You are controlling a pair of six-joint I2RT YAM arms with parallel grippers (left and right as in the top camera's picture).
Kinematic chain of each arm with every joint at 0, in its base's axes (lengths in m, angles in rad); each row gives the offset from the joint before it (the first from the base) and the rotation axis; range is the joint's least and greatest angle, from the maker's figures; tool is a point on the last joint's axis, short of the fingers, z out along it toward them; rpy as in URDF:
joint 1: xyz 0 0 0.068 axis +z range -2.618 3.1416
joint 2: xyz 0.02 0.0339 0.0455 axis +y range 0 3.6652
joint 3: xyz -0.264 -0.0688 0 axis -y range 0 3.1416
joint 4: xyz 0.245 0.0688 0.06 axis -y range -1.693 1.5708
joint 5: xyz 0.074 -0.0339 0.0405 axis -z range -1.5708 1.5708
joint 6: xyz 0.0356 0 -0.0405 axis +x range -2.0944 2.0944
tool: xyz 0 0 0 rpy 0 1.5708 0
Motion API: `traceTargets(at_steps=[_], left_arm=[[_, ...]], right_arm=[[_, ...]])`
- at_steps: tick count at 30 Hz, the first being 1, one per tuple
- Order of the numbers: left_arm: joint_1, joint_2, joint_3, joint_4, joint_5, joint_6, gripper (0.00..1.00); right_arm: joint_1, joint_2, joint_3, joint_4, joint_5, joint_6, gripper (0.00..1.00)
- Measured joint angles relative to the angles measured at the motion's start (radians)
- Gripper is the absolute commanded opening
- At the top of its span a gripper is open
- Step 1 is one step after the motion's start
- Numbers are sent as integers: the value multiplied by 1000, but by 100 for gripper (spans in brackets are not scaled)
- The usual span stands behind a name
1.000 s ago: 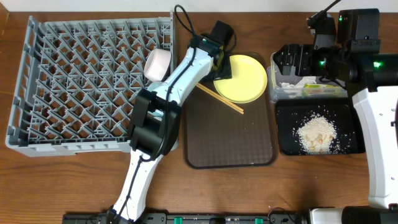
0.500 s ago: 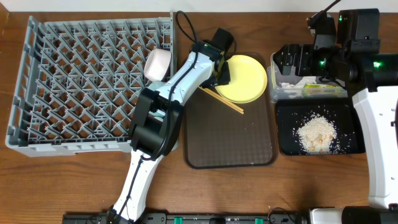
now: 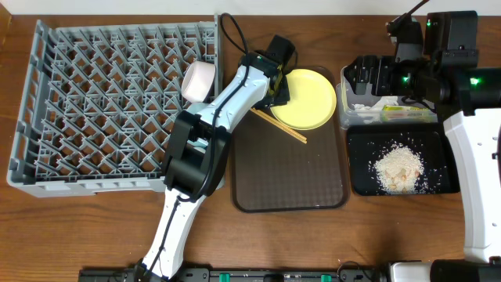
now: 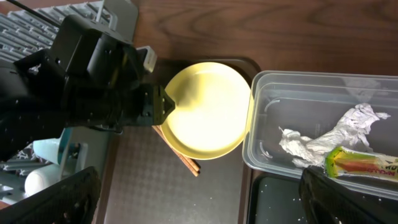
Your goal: Sort waste into correct bins and load items into the dishwasher
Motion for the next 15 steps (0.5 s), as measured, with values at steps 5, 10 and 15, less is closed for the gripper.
traceTargets(at_steps=[5, 10, 15], left_arm=[[0, -1, -31, 13, -3, -11, 40], [-1, -6, -48, 29, -8, -20, 27], [0, -11, -63, 48, -8, -29, 8]], right_arm=[[0, 0, 0, 0, 0, 0, 99], [0, 0, 0, 0, 0, 0, 99], [0, 0, 0, 0, 0, 0, 99]])
